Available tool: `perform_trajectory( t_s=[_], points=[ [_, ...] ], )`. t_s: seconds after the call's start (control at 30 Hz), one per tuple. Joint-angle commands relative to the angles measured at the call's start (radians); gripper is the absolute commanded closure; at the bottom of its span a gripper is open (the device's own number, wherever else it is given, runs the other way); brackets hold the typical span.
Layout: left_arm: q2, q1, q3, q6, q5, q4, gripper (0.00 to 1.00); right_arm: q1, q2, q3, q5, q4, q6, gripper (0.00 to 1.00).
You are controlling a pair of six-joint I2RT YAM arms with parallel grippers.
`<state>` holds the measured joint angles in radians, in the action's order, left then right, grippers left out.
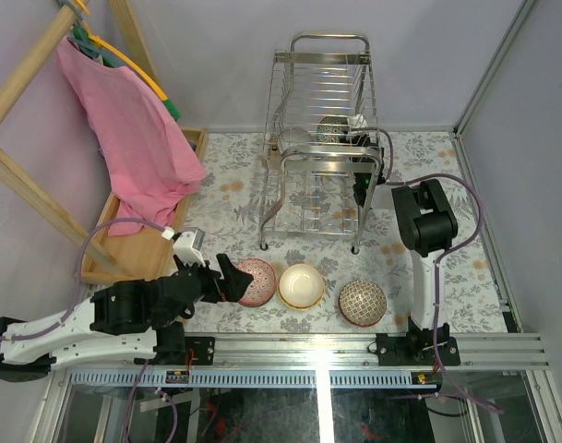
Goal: Load the bowls into the dish rack
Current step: Adjust the bowl in the dish rack.
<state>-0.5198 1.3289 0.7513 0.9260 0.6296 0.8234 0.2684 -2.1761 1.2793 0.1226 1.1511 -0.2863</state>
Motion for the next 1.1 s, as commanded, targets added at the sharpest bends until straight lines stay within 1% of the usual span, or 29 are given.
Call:
perform_trajectory(
  t_s=[0.0,0.13,0.23,0.53,0.9,1.07],
  points=[
    [0.009,0.005,0.008,-0.026,0.055,-0.049,0.0,0.014,-0.042,0.081,-0.001,0.356,-0.161,1.0],
    [0.006,0.006,0.013,-0.042,0.069,-0.053,0.0,0.026,-0.126,0.094,-0.021,0.509,-0.247,1.0],
    [0.009,0.005,0.017,-0.052,0.078,-0.053,0.0,0.031,-0.163,0.107,-0.016,0.539,-0.28,1.0],
    [0.024,0.006,0.017,-0.079,0.089,-0.051,0.0,0.034,-0.222,0.133,-0.064,0.546,-0.385,1.0],
    [0.046,0.005,0.006,-0.096,0.082,-0.067,0.0,0.036,-0.195,0.025,-0.15,0.547,-0.502,1.0],
    [0.063,0.006,0.0,-0.101,0.079,-0.067,0.0,0.043,-0.191,-0.009,-0.161,0.546,-0.554,1.0]
  ],
)
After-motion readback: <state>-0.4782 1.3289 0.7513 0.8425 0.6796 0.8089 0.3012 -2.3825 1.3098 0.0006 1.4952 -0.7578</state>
